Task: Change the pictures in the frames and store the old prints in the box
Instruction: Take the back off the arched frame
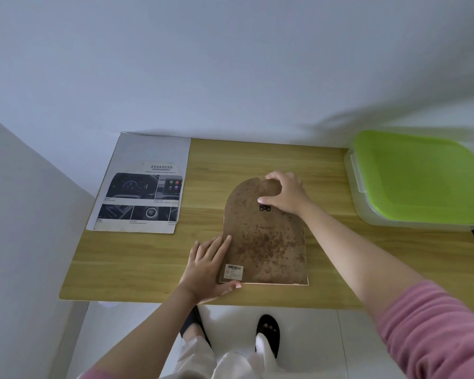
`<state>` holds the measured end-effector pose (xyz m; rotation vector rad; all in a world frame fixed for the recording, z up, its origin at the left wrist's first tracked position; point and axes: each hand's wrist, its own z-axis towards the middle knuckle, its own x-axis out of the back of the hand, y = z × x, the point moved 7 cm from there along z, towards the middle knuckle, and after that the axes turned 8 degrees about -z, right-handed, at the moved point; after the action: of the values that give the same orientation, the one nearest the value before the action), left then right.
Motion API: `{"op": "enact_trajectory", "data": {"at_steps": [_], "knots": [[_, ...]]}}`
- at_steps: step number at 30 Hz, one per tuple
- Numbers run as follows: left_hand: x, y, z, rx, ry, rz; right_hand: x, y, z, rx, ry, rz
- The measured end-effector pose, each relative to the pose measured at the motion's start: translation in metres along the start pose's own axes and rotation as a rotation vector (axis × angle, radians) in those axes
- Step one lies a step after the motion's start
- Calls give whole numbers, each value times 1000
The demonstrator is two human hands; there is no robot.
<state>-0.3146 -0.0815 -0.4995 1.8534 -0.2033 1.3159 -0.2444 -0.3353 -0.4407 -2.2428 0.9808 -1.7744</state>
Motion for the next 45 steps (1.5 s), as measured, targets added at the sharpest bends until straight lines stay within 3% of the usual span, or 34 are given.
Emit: {"op": "enact_trajectory", "data": {"at_steps": [5,13,19,27,35,45], "knots": [[-1,-2,0,3,9,1,1,31,-46,-111,238,69],[-2,-2,-1,4,-2,3,-60,73,-145,-278,229,209],[3,-2,-1,28,4,-50,-67,64,-148,-384,323,338],[42,-36,7,119,37,-120,-76,21,-121,-291,216,398],[82,-52,14,139,113,-85,-75,-7,-107,-225,225,516],[71,22,35,86,136,-253,-35,42,-124,-270,315,582]]}}
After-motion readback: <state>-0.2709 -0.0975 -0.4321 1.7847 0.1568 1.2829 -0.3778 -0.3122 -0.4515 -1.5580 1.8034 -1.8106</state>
